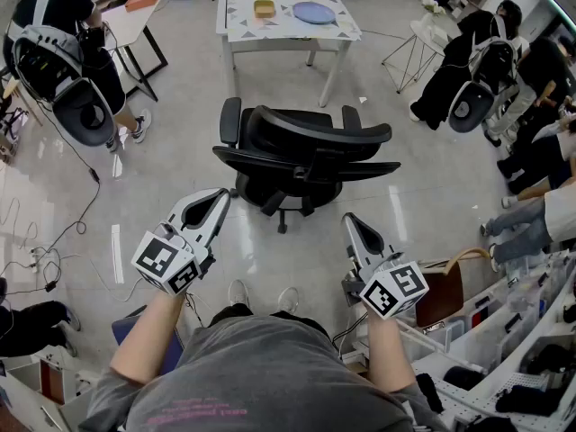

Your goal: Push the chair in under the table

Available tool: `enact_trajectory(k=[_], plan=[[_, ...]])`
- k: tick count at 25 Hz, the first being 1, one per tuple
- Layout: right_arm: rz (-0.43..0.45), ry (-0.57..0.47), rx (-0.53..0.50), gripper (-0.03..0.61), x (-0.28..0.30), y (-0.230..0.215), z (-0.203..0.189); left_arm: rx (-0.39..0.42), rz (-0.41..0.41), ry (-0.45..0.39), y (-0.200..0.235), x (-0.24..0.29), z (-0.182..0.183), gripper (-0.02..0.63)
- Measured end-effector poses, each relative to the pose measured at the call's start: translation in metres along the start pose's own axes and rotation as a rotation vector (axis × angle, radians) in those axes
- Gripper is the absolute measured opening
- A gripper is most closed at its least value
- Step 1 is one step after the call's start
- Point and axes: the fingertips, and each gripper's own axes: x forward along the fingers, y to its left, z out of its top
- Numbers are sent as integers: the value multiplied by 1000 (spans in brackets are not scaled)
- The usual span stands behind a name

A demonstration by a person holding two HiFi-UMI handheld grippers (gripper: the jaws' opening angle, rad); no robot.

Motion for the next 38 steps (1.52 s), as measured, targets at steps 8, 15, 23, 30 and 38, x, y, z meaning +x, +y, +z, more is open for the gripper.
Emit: enact_trajectory(k=[8, 15, 23, 30, 38], plan=[[-7, -14, -8, -2, -2, 0, 5, 2, -8, -3, -6, 4, 1, 2], [-20, -23, -25, 0, -5, 1, 8, 14, -12, -4, -11, 4, 2, 2], [-35, -26, -43, 0, -4, 2, 12, 26, -18, -6, -14, 4, 4, 8], [-57, -30, -54, 0, -6, 0, 16, 26, -36, -6, -19, 7, 3, 51], [-67, -29, -47, 0, -7, -3, 14, 28, -38, -3, -20, 8, 3, 67]])
